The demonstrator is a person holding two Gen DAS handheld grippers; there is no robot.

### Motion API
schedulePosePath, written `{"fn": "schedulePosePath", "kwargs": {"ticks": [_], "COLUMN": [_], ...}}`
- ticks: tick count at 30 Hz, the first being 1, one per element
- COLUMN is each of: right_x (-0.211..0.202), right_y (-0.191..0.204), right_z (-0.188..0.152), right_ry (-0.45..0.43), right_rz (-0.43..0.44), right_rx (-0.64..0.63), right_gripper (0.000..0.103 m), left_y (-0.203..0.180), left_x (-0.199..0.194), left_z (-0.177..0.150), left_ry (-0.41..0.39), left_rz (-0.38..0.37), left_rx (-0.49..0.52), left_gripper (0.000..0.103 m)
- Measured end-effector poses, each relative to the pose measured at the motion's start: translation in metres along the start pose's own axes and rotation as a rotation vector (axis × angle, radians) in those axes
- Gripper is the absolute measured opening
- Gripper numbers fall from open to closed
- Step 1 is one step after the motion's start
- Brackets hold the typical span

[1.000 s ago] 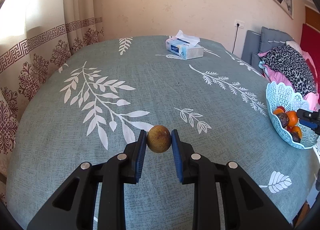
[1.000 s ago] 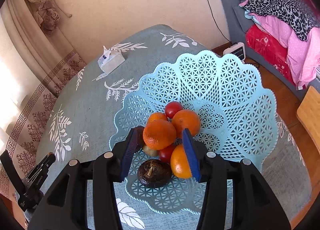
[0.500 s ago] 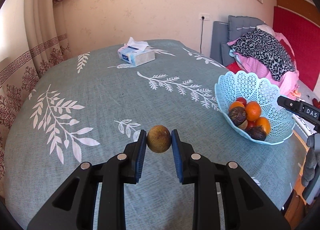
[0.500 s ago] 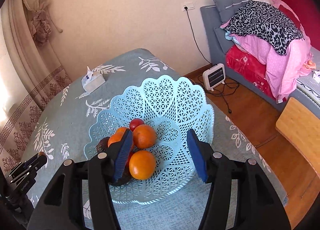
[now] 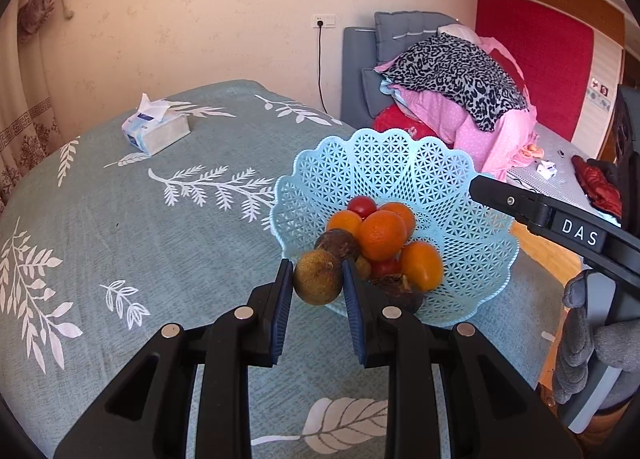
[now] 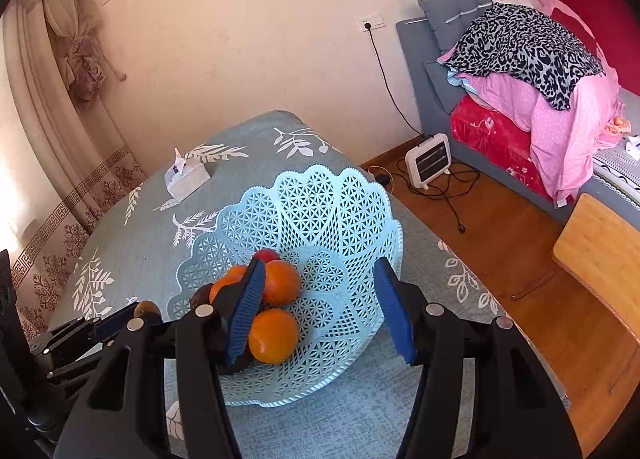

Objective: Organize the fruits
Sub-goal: 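Lower the kiwi into the blue basket and open the left tool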

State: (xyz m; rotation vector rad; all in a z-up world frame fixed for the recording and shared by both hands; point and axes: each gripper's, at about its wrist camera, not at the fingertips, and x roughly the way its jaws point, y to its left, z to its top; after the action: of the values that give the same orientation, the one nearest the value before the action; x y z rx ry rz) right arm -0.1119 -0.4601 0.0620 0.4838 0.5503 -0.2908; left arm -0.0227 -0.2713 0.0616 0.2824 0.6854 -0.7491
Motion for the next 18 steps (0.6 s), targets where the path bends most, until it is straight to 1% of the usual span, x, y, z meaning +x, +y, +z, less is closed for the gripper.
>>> {"fn": "schedulePosePath", "kwargs": {"ticks": [5,9,13,18], "right_x": [-0.005,-0.004,-0.001,-0.004], "right_y": [0.001,0.002,0.005,0.010], "right_z": [0.001,0.000,-0.003,-0.004], "right_ry": [-0.023,-0.020,-0.011,-0.031], "right_rz": [0.003,0.004,0.004,-0.011], "right_rx": [-0.006,-0.012,-0.021,-0.048], "right_gripper": [0.058,0.058,0.058,0.058], "left_y": [-0.009,-0.013,-0.015,-0.015], "left_x": [0.018,0.025,0.028,0.028], "left_z": [0.005,0.002,-0.001,-0.002], "left_ry": [0.032,0.047,0.051,0.045], "left_rz": [-0.028,-0.035,-0.041,-0.036], "left_rx": [0.002,0.013,0.017,0.019], "left_gripper": [0.026,0.026,0.026,0.027]}}
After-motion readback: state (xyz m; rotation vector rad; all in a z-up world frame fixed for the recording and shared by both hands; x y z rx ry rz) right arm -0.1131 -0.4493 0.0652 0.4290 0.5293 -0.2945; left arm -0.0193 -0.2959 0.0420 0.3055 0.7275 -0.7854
